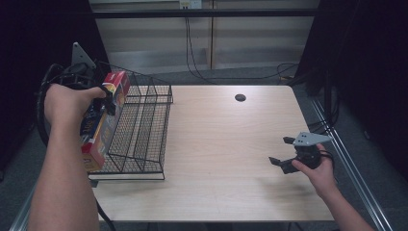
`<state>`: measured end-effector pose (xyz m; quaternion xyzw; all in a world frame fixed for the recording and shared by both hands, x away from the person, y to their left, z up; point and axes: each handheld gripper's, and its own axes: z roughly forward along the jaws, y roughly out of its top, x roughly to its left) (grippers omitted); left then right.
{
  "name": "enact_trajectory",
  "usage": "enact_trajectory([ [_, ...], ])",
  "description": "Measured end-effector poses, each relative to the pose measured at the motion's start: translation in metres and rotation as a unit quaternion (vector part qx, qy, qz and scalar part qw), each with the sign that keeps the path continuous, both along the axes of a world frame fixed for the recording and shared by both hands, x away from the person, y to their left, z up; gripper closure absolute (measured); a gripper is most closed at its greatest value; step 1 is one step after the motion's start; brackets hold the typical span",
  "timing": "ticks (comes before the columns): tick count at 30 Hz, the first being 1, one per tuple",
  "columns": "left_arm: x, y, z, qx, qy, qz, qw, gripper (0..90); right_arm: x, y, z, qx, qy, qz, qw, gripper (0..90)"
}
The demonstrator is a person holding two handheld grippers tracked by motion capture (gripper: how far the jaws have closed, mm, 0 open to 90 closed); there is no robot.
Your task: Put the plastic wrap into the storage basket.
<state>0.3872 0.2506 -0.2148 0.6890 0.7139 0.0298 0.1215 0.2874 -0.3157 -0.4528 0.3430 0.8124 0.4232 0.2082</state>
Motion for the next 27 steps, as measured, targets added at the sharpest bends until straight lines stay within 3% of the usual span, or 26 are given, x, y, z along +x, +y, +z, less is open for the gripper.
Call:
enact_trajectory([
  [9, 0.006, 0.003, -0.007, -0.001, -0.001, 0.007, 1.0000, 44.1, 0.000, 0.000, 0.000, 0.000, 0.000, 0.001, 1.0000, 4.3],
  [11, 0.008, 0.004, -0.008, 0.002, -0.005, -0.002, 1.0000, 44.1, 0.000, 0.000, 0.000, 0.001, 0.001, 0.002, 1.0000, 4.3],
  [13, 0.010, 0.003, -0.010, 0.000, -0.009, 0.008, 0.9999, 44.1, 0.000, -0.001, -0.001, -0.001, 0.002, 0.003, 1.0000, 4.3],
  [27, 0.022, 0.010, -0.023, 0.003, 0.000, 0.006, 1.0000, 44.0, 0.001, 0.001, -0.002, -0.003, 0.002, 0.004, 1.0000, 4.2],
])
